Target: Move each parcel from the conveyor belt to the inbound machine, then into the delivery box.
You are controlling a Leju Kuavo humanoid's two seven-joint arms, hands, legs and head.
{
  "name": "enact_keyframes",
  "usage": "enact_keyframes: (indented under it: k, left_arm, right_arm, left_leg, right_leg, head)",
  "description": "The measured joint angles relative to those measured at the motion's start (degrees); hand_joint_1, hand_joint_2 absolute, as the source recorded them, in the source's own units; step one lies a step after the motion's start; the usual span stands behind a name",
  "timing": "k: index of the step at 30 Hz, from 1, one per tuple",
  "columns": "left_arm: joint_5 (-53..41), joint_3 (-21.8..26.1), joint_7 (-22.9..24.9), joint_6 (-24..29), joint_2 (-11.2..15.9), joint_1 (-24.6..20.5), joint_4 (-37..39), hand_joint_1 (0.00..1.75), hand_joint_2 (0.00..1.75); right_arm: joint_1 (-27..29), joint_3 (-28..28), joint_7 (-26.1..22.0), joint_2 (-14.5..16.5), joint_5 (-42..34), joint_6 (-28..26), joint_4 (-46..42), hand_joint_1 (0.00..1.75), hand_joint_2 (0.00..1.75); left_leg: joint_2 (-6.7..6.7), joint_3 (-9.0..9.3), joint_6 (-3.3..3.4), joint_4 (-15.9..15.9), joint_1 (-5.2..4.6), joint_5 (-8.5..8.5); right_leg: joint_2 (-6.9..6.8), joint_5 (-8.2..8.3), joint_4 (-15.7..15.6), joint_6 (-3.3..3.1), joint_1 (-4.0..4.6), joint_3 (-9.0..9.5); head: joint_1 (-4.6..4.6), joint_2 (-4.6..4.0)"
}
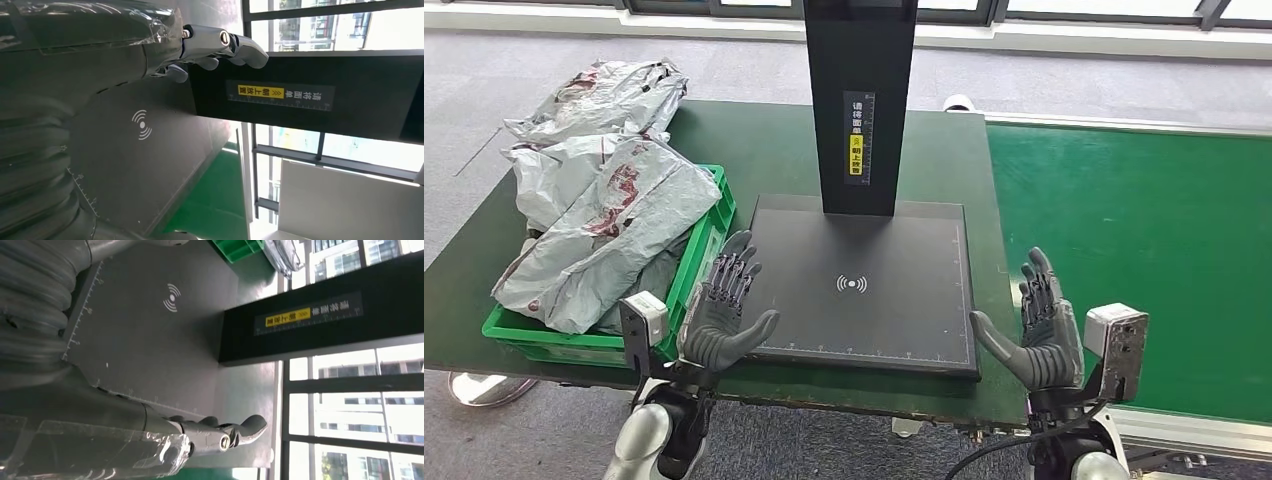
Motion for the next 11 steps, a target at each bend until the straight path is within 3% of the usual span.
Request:
enact_keyframes:
  k: [11]
  left_arm:
    - [-3.60, -0.06, 0.28, 3.45, 0.00, 0.88, 0.71, 0.00, 1.75]
  right_arm:
    - [0.77, 1.78, 0.85, -0.22, -1.39, 0.94, -0.02, 0.00, 1.75]
  left_leg:
    - [0.00, 0.00, 0.00, 0.00, 0.00, 0.00]
  right_leg:
    - [0.00, 0.00, 0.00, 0.00, -0.01, 0.01]
  head:
    - [0.00, 0.00]
